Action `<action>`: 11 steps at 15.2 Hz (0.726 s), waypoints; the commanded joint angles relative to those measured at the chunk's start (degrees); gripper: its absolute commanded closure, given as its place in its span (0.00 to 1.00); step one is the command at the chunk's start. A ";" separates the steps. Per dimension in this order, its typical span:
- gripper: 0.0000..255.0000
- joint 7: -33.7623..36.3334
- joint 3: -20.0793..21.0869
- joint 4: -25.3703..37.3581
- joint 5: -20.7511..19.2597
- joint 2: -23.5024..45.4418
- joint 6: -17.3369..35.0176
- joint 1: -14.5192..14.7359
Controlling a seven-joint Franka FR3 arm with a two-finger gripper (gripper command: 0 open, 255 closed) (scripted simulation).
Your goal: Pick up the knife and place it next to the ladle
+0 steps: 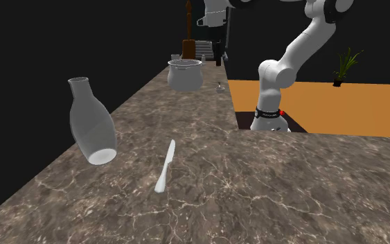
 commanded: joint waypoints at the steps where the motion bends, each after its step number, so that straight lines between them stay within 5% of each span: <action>1: 0.00 0.00 0.00 0.00 0.00 0.00 0.00 0.00; 11: 0.00 -10.26 1.03 3.39 2.39 16.38 16.91 6.66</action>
